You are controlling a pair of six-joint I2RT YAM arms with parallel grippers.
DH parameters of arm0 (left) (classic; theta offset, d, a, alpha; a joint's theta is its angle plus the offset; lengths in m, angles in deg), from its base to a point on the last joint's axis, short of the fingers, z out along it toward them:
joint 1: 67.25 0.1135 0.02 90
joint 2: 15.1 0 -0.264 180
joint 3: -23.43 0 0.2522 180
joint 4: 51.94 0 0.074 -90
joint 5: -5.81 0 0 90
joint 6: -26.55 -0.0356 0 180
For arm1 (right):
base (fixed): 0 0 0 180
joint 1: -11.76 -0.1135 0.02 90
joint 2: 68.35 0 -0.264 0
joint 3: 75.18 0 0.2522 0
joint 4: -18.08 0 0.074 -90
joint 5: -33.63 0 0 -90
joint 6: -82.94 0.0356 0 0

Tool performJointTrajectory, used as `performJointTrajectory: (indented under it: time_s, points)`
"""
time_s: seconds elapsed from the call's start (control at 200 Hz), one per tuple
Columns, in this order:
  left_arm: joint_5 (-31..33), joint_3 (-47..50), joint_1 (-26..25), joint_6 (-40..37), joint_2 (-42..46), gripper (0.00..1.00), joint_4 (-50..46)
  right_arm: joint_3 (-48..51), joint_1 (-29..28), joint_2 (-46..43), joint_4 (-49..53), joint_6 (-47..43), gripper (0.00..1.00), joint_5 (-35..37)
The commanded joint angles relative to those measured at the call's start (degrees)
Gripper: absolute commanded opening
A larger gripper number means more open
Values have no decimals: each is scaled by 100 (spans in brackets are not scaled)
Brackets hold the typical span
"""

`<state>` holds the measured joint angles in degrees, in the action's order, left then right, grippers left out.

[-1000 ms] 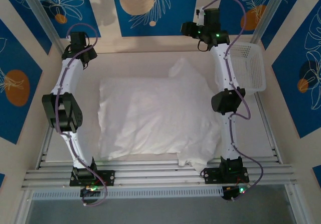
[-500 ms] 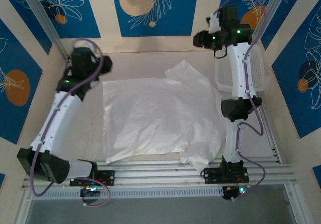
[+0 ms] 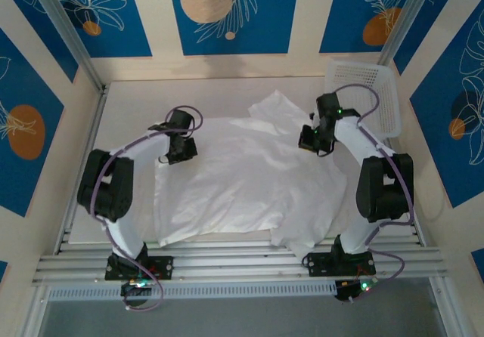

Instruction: Fold the inside-out t-shirt

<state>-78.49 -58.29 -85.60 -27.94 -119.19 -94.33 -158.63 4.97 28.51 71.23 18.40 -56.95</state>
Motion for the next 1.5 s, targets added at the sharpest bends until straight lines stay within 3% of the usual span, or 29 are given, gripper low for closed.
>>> performJointTrajectory:
  time_s: [0.0, 0.15, 0.38, 0.655, 0.805, 0.88, 0.98, 1.12, 1.24, 1.375, 1.495]
  points:
    - [267, -440, 298, 85, -518, 0, 12, 280, -145, 337, -1455, 1038, 0, -23]
    - [356, -886, 719, 128, -1067, 0, -13, -3, -288, 1041, -1514, 1264, 0, -28]
    - [-68, -1976, 1334, 173, -1951, 0, -200, -760, -475, 2121, -1661, 1497, 0, -151]
    - [-68, -3698, 1854, 241, -2791, 0, -459, -2578, -693, 3353, -1408, 1443, 0, -365]
    - [-363, -4547, 2111, 34, -2910, 0, -596, -3626, -723, 3510, -946, 1240, 0, -570]
    - [-432, -4336, 2107, -143, -2342, 9, -485, -3566, -712, 3065, -890, 1128, 0, -473]
    - [-825, -3286, 2107, -35, -1092, 24, 39, -2643, -682, 1982, -1249, 1009, 1, -230]
    - [-1170, -1539, 1804, 106, 819, 38, 586, -428, -534, 15, -1769, 1382, 11, 426]
    - [-890, -510, 962, -329, 1941, 42, 353, 1814, -425, -1800, -2136, 2467, 15, 933]
    - [-416, 591, 15, -455, 2795, 43, 153, 3228, -545, -3285, -885, 3285, 18, 1016]
    - [-683, 1519, -667, -201, 3332, 49, 651, 3558, -928, -3855, 627, 3454, 28, 876]
